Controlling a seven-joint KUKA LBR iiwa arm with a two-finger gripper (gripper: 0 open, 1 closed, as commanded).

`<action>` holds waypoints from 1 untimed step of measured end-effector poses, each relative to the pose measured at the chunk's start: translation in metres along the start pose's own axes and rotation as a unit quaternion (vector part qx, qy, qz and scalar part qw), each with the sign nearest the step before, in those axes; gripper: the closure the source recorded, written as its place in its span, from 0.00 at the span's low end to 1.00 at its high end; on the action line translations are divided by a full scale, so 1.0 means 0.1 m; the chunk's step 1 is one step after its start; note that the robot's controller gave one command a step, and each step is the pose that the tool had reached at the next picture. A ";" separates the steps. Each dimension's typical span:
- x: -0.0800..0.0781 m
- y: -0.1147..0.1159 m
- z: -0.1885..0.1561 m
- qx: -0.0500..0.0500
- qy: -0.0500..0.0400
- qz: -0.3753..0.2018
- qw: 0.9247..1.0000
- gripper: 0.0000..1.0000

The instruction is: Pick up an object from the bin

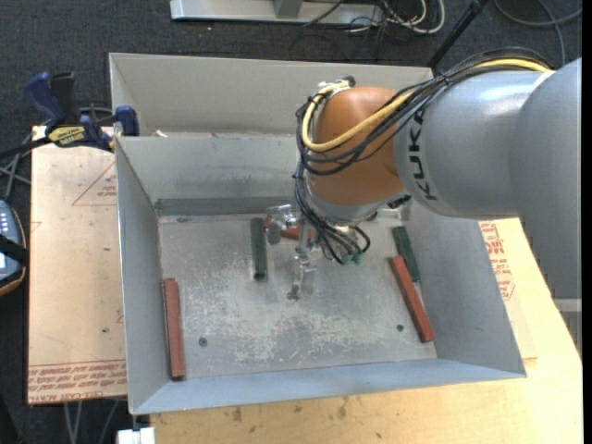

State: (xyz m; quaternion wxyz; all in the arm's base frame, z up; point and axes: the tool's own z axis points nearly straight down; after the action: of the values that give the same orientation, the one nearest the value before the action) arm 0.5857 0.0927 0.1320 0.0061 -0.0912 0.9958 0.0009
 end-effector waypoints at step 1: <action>-0.32 0.04 0.02 -0.001 0.006 -0.098 0.995 0.00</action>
Offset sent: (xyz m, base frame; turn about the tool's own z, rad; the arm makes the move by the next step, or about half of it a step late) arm 0.0471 0.0207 0.0039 -0.4578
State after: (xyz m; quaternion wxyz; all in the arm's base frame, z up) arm 0.6168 0.1024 0.1305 0.0000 -0.1882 0.9821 0.0008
